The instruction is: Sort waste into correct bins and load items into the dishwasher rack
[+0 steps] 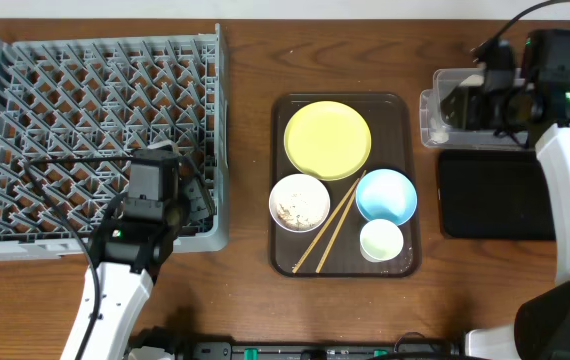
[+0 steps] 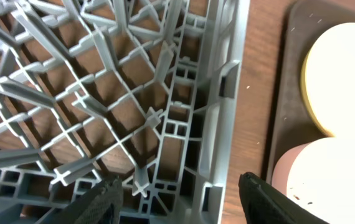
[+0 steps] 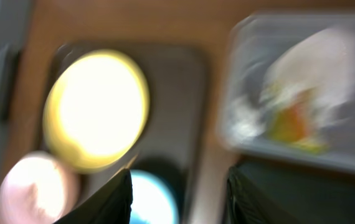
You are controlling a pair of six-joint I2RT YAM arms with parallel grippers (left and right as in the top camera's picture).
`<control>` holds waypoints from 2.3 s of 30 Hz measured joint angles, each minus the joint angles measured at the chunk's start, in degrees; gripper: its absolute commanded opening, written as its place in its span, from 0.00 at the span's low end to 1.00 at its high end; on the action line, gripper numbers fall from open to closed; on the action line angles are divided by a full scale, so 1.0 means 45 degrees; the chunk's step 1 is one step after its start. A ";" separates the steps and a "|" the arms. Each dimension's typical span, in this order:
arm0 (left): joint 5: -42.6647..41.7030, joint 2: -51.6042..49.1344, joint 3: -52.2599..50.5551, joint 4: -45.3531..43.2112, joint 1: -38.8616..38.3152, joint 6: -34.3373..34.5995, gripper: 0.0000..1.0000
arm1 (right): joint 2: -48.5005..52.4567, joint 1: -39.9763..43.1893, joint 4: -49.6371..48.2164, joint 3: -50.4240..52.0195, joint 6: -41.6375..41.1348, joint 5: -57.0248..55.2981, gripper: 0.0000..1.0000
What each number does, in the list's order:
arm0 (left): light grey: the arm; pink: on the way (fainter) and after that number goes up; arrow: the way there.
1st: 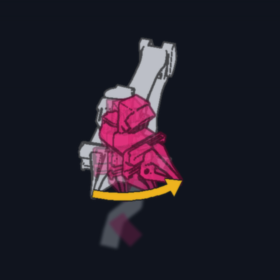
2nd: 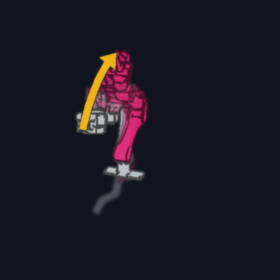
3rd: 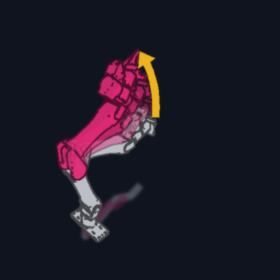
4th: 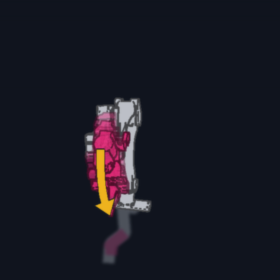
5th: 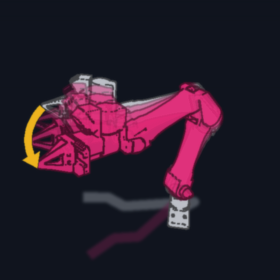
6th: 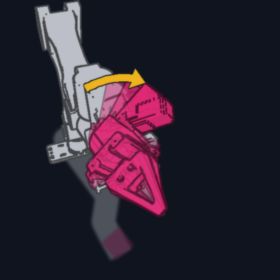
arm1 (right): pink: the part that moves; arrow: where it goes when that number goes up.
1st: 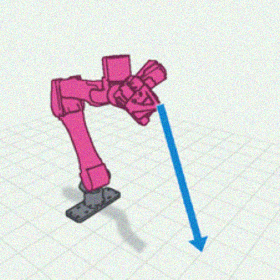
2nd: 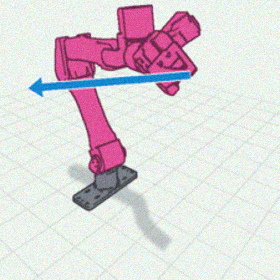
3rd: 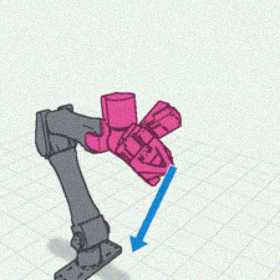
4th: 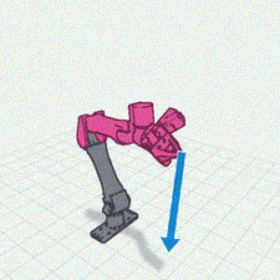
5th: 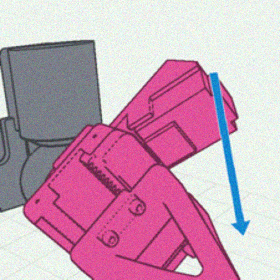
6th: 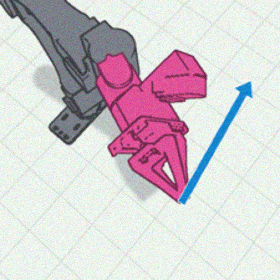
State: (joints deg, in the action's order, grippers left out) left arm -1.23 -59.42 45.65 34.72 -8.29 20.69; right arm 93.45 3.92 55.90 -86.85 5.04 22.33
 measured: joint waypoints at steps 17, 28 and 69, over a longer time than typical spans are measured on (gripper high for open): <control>0.0029 0.0374 0.0000 0.0204 0.0000 0.0000 0.62 | 0.0029 -0.4974 0.0253 0.1175 0.0452 -0.0092 0.48; 0.0024 0.0369 0.0000 0.0243 0.0000 -0.0005 0.62 | 0.0029 -0.6892 -0.2380 0.3755 -0.0602 -0.0359 0.46; 0.2463 0.0340 0.0000 0.1185 0.0000 0.1409 0.63 | 0.1821 -1.1448 -0.5785 0.5153 -0.0471 -0.2963 0.18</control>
State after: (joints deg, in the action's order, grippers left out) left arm 9.85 -57.89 45.65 40.05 -8.29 27.03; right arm 101.65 -47.59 29.87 -63.66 2.92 8.99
